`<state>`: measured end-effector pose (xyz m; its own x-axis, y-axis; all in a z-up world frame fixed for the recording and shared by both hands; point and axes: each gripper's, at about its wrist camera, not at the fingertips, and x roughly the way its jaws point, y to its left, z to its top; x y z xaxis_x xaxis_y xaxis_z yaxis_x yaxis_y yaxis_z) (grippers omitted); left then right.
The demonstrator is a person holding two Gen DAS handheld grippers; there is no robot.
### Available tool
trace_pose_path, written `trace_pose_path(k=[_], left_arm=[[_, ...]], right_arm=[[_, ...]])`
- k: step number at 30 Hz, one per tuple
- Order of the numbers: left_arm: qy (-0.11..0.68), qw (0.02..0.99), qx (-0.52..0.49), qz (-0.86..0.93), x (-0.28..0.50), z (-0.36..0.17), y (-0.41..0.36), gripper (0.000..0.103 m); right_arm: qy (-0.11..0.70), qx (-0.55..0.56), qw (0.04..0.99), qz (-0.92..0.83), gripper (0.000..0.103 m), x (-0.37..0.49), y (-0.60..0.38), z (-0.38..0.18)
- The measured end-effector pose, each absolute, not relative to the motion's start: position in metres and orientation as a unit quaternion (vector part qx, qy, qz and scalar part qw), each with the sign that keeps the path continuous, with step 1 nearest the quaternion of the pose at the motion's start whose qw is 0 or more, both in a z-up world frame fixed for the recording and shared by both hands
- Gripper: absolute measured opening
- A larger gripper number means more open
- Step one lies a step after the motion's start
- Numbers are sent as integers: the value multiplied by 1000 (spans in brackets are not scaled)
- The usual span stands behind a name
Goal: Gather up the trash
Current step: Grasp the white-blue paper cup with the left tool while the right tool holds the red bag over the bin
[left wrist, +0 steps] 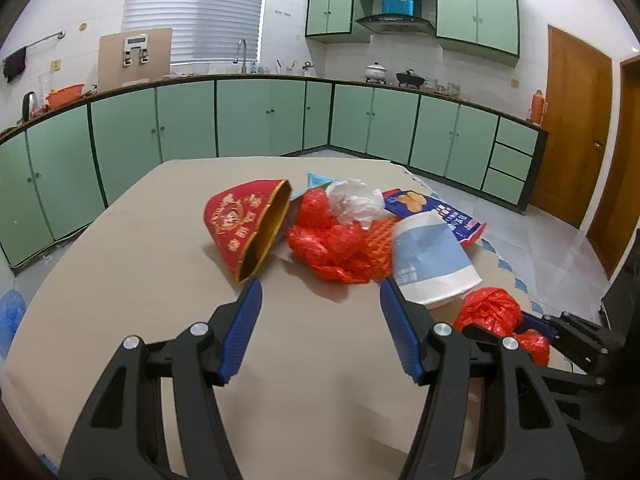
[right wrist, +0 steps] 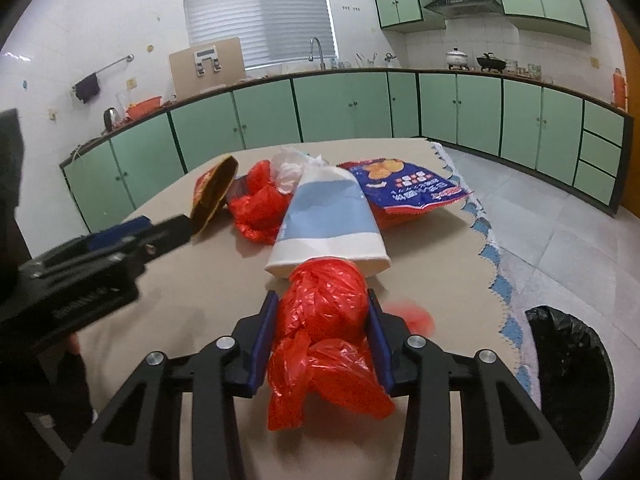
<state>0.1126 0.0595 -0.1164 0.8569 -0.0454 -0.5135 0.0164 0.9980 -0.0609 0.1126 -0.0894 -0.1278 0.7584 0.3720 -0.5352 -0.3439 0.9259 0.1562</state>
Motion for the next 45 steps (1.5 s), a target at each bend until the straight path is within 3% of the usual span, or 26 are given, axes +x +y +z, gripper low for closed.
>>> trace_pose_path(k=[8,16,29,36,45], left_arm=[[264,963,-23,-40,117,-114,35,60],[263,962,-24,-66,133,-114,-1,72],[289,956,-23,-52,176,-127,-48,76],[301,953,-7,-16,190,-134,-51,83],[337,941,-21,-7,202,-145,-46,83]], right_arm=[[270,36,948,162,42,105,-118,-110],[256,58,959,106,42,110,-165,-101],[245,69,964,75,42,118,-202,-102],[249,76,962,81,42,121,-205,-108],[252,80,961,83,42,123,-209,-111]])
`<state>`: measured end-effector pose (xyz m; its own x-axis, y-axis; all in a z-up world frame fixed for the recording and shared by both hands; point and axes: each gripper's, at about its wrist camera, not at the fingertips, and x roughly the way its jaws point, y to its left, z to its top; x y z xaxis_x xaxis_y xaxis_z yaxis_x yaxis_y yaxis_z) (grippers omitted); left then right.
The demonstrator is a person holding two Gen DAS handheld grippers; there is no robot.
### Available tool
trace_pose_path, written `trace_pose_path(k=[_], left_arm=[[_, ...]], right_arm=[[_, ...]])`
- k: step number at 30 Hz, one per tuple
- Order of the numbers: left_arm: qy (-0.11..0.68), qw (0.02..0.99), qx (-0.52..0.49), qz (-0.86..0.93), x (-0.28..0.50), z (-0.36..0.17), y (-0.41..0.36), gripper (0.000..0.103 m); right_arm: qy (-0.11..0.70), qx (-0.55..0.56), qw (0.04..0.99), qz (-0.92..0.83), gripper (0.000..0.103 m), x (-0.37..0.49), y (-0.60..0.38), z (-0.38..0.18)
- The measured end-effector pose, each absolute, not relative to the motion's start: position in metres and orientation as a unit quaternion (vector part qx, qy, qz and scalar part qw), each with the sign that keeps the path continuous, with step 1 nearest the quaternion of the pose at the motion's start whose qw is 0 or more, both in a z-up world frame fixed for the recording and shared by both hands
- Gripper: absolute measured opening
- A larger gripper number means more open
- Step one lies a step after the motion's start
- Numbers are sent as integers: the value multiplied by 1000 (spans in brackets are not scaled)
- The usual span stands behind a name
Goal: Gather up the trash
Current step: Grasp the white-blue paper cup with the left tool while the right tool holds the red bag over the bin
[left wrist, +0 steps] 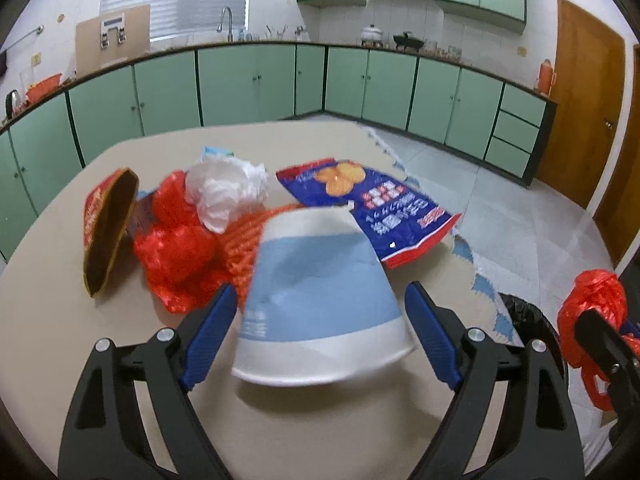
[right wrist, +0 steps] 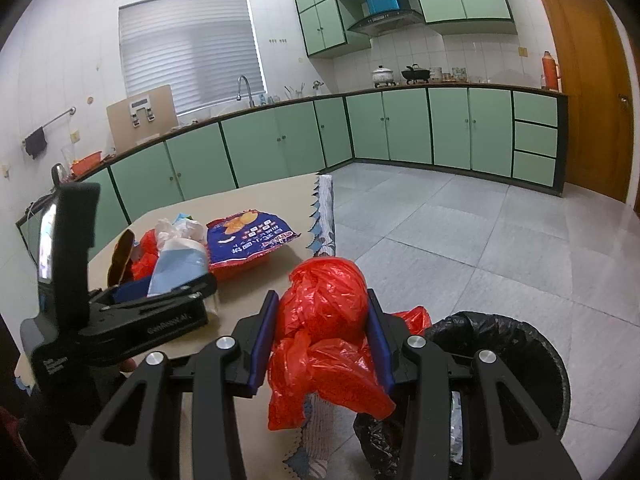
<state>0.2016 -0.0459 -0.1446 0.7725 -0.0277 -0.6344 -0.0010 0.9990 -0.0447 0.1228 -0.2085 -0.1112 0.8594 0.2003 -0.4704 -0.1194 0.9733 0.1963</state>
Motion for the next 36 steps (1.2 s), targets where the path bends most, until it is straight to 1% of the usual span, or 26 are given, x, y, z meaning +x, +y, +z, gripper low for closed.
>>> trace_pose_path(k=[2,4,13,20,22,25,36], left_arm=[[341,939,-28,-12,204,-146,-44,78],[344,938,-30,-19,205,-147,-44,76],[325,944,-30,-39,192,-143,-49,61],[324,944,-37,-59,184,-139,-51,54],[324,943,-41,-65,183,-138,-52,50],[321,943,-47,-71,179,-135,-51,47],[295,950,-53,-84,163,-104,-50,45]], right_arm=[[253,80,961,84,42,123,-209,-112],[256,80,960,85,42,124,-209,-113],[256,67,960,90,42,124,-203,-110],[259,68,959,89,42,125,-203,-111],[259,67,959,90,42,124,-202,-111],[257,66,960,90,42,124,-201,-109],[236,73,965,83,42,115,-209,-90]])
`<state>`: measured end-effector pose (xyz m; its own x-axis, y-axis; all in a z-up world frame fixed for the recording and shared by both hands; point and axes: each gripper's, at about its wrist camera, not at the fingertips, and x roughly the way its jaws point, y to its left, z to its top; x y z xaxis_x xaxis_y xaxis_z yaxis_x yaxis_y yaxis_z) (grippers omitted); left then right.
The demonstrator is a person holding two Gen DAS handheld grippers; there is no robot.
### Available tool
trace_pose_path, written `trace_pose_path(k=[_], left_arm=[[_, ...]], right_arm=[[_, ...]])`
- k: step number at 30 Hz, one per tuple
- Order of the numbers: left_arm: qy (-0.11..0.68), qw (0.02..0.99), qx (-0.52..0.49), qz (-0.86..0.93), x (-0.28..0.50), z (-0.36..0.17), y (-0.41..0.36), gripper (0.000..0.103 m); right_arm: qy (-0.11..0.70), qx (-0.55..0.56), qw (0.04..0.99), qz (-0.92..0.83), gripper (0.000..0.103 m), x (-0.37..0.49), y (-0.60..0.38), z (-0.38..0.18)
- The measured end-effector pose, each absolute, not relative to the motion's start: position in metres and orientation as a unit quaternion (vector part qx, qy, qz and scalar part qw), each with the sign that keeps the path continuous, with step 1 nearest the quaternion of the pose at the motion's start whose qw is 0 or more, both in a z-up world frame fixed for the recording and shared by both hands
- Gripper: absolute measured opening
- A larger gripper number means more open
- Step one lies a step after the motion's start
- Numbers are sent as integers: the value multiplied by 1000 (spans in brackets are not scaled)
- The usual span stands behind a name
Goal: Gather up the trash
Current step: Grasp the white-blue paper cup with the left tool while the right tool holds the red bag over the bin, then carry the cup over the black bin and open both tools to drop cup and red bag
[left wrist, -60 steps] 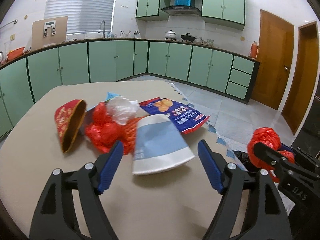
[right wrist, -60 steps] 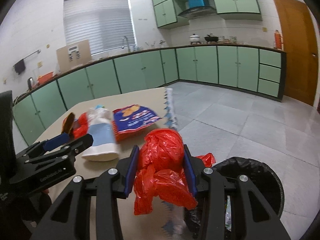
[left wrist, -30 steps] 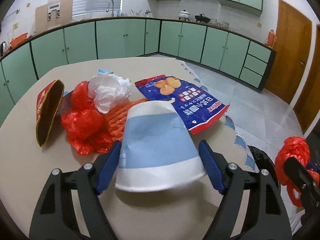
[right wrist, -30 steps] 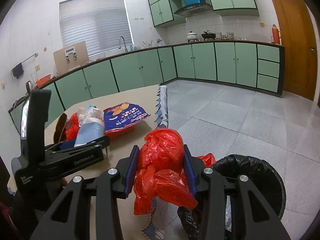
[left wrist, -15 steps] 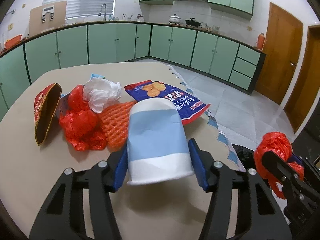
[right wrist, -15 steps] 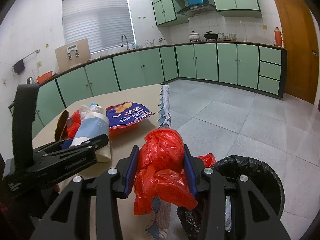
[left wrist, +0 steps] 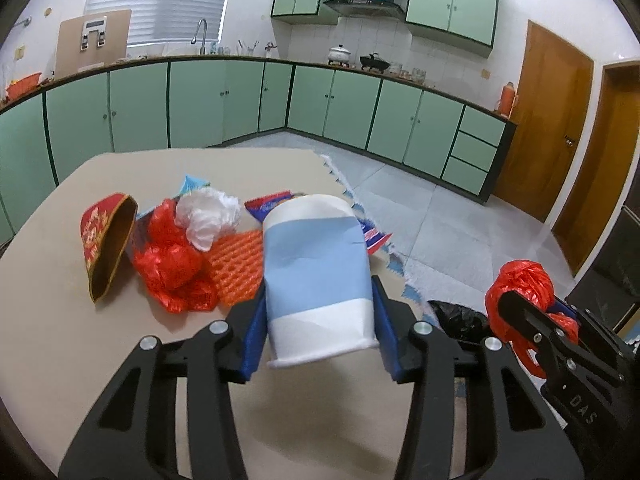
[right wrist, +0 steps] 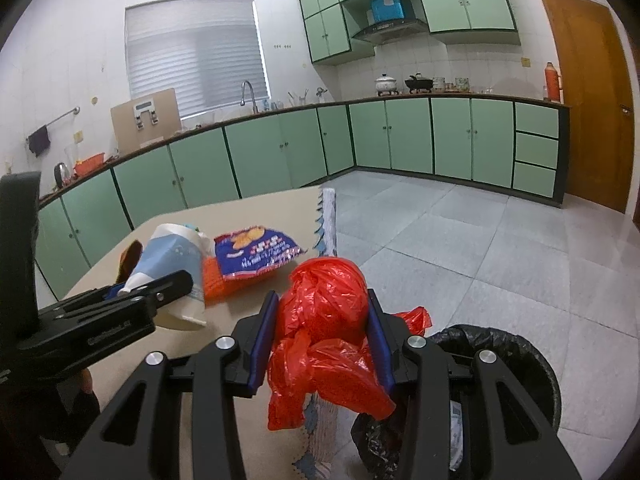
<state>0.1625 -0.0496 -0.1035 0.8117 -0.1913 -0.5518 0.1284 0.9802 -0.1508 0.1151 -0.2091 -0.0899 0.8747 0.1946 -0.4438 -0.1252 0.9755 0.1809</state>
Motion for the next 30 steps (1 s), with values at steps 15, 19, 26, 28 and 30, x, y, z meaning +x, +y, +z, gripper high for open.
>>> trace_pose_path(k=[15,19,26,28,30], left_arm=[[261,953,-43,-148,157,-58,-107,45],[258,950,-38,-171,155,-57,-131,45],[257,944,-26,-205,156,-59,-169,45],[259,941,-23,-215,156,-64,-181,45],[262,938,-20,-225,157,-70,-189,45]], right_arm=[[203,73,976,36,42,99,-256,-45],[201,81,976,16,42,92,-273,-44],[204,94,974,-18,42,84,-304,-50],[207,98,973,-28,42,83,-313,-54],[213,100,971,-42,42,82,-324,-61]])
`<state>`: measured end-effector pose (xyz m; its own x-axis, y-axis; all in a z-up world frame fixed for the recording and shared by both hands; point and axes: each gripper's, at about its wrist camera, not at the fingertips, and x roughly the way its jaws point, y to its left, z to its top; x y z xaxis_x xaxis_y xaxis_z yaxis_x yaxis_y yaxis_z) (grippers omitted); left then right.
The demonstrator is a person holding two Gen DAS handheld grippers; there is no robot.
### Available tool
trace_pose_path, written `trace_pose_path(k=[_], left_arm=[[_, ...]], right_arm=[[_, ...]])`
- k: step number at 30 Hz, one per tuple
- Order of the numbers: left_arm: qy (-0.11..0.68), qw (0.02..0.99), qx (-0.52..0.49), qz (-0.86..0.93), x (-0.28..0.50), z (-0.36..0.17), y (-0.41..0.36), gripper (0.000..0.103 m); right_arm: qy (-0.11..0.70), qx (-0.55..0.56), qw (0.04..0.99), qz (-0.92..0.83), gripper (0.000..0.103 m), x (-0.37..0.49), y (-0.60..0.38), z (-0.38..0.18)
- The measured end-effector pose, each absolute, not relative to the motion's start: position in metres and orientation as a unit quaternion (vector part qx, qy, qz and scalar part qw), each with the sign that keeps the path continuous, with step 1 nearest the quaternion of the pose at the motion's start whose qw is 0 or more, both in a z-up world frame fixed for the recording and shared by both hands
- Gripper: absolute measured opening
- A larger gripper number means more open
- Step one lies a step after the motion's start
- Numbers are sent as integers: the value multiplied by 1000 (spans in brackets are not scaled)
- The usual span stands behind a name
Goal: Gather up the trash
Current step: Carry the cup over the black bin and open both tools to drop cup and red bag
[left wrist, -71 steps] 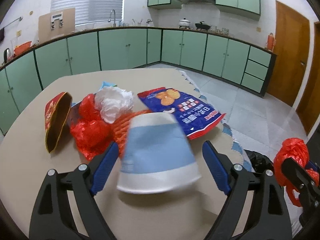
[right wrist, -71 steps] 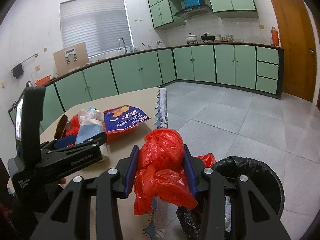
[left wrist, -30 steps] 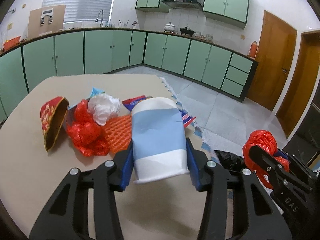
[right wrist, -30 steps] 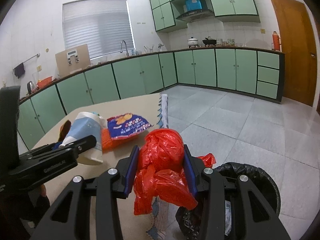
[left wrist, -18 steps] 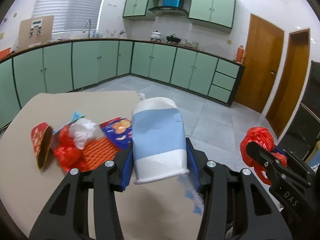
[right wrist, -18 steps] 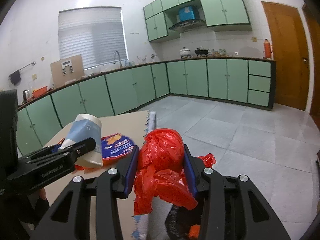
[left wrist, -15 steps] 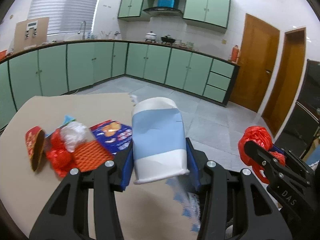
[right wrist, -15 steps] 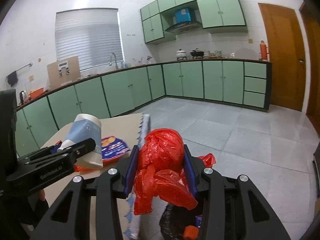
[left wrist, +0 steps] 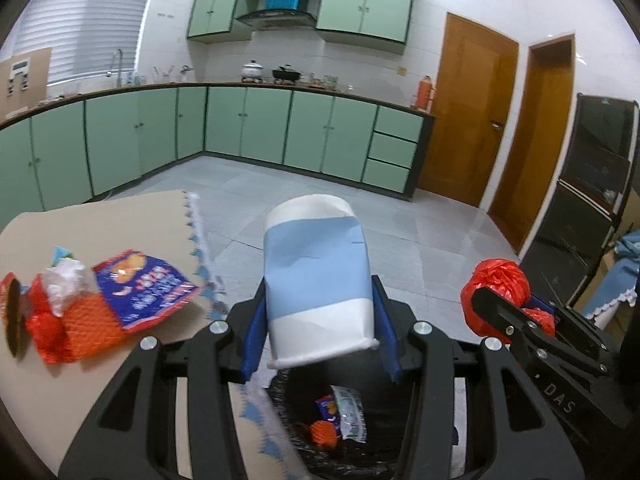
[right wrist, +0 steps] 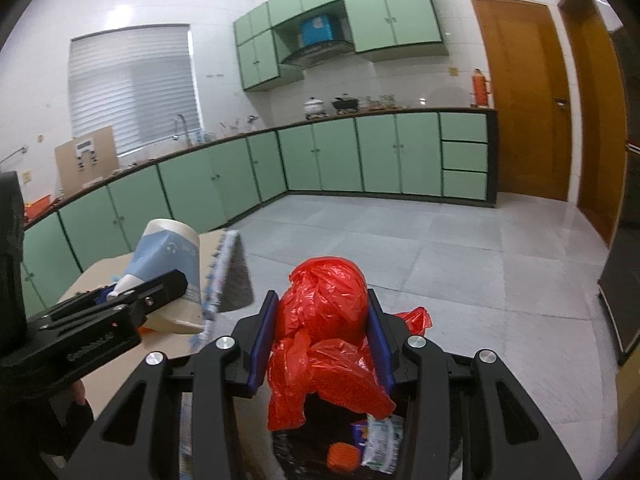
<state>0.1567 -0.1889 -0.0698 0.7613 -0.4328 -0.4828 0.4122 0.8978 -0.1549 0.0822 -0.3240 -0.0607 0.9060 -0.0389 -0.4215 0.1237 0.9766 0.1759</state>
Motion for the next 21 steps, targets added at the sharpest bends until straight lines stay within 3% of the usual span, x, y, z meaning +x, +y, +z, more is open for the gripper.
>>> trace_pose_path(k=[11,21], left_arm=[[303,913,6,-272,170,-130,-238,47],[329,904,10,-274,190,-149,-250,60]], right_arm=[[255,116,956,-86,42,90,-368,-105],[290,116,946,-89,47,113,-387,-133]])
